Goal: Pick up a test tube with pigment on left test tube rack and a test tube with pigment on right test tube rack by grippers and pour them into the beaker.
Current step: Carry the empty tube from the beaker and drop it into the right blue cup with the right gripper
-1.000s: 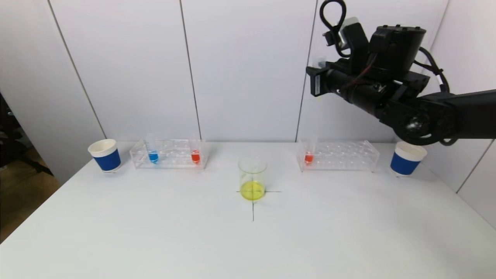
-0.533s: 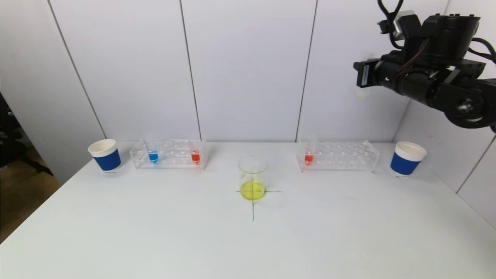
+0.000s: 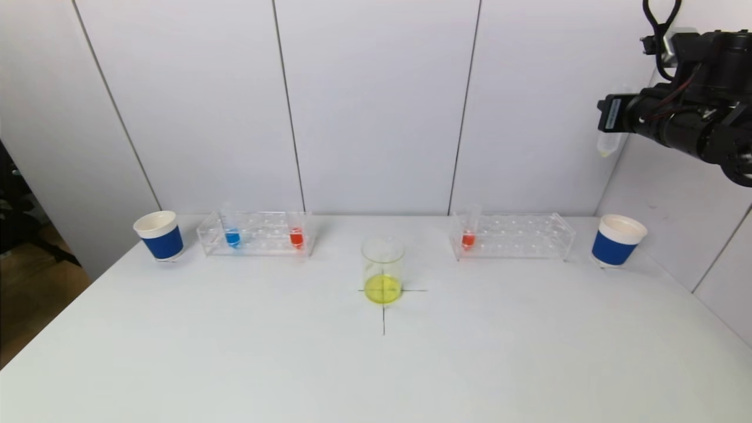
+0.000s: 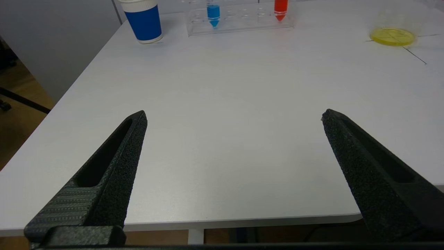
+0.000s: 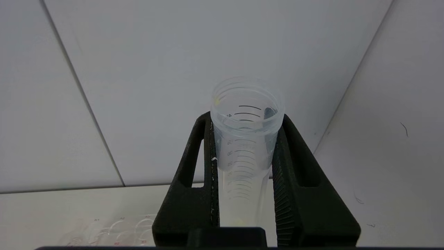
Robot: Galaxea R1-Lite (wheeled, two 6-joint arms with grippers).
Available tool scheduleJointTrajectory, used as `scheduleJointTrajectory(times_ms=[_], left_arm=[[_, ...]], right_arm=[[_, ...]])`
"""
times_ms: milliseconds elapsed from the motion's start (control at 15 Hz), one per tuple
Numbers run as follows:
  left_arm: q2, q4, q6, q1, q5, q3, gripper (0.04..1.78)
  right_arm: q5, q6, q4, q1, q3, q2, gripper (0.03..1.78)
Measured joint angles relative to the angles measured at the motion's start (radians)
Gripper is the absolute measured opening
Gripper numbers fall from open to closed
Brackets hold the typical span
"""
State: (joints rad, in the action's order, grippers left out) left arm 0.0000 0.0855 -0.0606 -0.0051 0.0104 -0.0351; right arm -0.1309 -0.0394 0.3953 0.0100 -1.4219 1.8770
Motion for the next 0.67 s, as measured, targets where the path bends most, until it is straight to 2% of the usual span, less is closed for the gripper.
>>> scheduleJointTrajectory(times_ms=[400,667], left_arm=[[0.0,0.0,0.0,0.0,0.0,0.0,1.76],[0.0,0.0,0.0,0.0,0.0,0.0,1.76]], right_arm=[[0.013,0.047,0.015,0.123,0.003,0.051,0.5],[0.014,0.062,0.021,0.168,0.017,0.098,0.5]])
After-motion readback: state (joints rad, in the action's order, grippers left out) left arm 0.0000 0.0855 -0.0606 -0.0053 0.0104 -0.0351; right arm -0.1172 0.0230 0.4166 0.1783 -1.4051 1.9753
